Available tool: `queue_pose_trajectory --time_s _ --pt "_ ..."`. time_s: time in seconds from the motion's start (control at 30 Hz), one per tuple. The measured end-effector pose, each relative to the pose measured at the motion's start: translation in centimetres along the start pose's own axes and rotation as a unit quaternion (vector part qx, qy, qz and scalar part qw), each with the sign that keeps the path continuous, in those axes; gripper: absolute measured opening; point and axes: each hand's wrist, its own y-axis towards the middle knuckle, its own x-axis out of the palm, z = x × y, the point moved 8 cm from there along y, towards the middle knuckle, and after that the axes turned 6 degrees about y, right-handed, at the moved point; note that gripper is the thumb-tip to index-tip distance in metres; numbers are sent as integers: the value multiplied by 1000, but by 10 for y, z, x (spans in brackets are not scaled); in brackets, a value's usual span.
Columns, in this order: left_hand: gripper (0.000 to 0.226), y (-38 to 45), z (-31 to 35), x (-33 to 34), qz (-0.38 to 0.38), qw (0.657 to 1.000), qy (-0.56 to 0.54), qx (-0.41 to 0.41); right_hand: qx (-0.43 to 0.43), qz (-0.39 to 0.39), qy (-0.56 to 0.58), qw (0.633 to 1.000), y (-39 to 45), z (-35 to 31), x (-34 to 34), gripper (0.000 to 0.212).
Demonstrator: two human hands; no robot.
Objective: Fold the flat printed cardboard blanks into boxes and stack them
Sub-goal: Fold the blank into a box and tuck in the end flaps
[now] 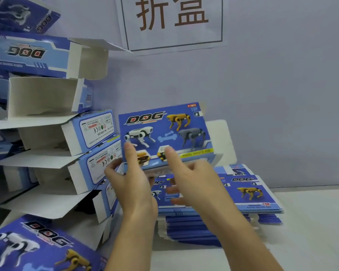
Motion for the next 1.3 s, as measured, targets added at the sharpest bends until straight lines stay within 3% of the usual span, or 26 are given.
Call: queue_pose_trajectory --time_s 0.1,0.23,0.3,0.4,0.53,0.6,0.67,0.77,0.87,1.07,1.17,1.3 --pt "59 -9 -14 23 -109 992 15 -63 61 22 110 992 6 16 -10 53" --pt "83 -25 -28 43 -256 955 97 -110 67 65 257 962 12 27 -33 63" --pt "76 -25 -30 41 -269 943 179 -79 44 89 242 965 16 32 -50 74" --pt "58 -21 -21 39 -273 936 218 -37 -1 68 181 981 19 29 -63 96" --pt "95 -18 7 33 -207 948 239 43 -35 23 170 985 21 21 -69 108" --pt "75 -14 26 25 -156 949 249 112 -43 2 125 991 21 19 -72 115" --pt "41 -18 39 28 -179 950 217 135 -48 -54 44 996 17 17 -70 116" --pt "43 -24 44 38 -270 946 154 96 -34 -159 -38 986 8 18 -59 115" --pt "49 -35 49 44 -341 931 122 50 -22 -188 -57 980 5 21 -56 120" --pt "47 -27 49 35 -313 944 106 10 -6 -210 -130 969 4 28 -54 119" --pt "22 -27 44 32 -303 947 108 -2 -5 -207 -161 965 5 32 -50 122" --pt "31 -26 39 27 -287 952 111 -10 -2 -213 -179 960 4 32 -48 116"
